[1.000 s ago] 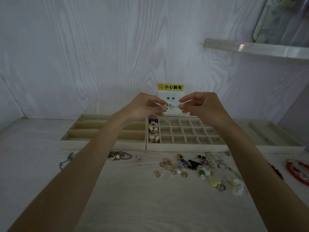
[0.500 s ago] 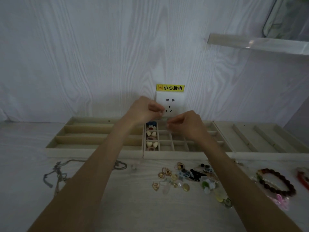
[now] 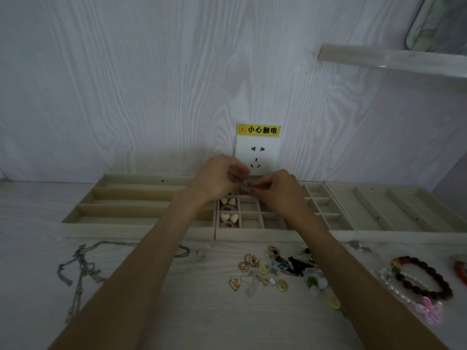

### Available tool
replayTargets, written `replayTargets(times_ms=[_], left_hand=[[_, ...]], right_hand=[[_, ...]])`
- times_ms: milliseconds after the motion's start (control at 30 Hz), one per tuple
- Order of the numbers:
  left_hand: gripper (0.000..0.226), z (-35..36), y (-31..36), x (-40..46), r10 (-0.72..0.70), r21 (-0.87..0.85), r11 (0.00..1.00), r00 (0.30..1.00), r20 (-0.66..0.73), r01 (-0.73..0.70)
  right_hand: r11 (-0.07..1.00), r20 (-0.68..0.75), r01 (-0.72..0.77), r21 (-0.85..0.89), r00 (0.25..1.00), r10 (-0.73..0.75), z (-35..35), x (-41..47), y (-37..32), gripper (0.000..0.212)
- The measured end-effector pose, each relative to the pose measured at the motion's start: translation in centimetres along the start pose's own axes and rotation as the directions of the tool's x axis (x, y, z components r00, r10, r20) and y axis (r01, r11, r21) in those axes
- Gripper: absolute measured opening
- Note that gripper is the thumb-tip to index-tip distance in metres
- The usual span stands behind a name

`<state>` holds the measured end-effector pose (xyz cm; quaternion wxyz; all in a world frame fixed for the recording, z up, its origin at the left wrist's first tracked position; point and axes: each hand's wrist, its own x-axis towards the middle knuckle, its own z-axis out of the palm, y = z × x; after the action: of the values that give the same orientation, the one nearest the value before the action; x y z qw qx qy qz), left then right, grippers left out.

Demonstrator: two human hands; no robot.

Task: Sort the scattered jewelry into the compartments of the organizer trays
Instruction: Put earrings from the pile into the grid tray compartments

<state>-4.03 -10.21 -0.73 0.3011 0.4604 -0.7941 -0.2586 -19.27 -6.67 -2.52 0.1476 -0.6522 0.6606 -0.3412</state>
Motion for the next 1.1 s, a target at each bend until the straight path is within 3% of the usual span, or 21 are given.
replayTargets(times_ms=[300, 667, 867, 1033, 1100], left_hand=[[0.024, -0.7, -0.7, 0.1, -0.002, -0.006, 1.0, 1.0, -0.02, 0.002], [0.017, -1.4, -0.5, -0.1, -0.058, 0.106, 0.992, 0.996, -0.074, 0.065], [0.017, -1.6, 0.3, -0.2, -0.08, 0.184, 0.98, 0.997, -0.001, 0.079], [0.034, -1.3, 0.2, 0.0, -0.084, 0.141, 0.986, 0.996, -0.003, 0.084], [0.028, -1.2, 0.2, 0.2, -0.061, 0.122, 0.991, 0.998, 0.034, 0.056]], right_hand=[[1.0, -0.024, -0.024, 0.013, 0.999, 0.025, -0.5, 0.2, 0.5, 0.012], [0.995, -0.029, 0.004, 0.104, 1.0, -0.001, -1.2, 0.4, -0.1, 0.013], [0.986, -0.043, -0.002, 0.167, 0.999, 0.01, -2.1, 0.4, -1.2, 0.017], [0.976, 0.004, -0.005, 0.216, 1.0, 0.004, -2.8, 0.3, -2.0, 0.021], [0.959, 0.029, -0.019, 0.281, 1.0, 0.012, -3.1, 0.3, -2.6, 0.018]])
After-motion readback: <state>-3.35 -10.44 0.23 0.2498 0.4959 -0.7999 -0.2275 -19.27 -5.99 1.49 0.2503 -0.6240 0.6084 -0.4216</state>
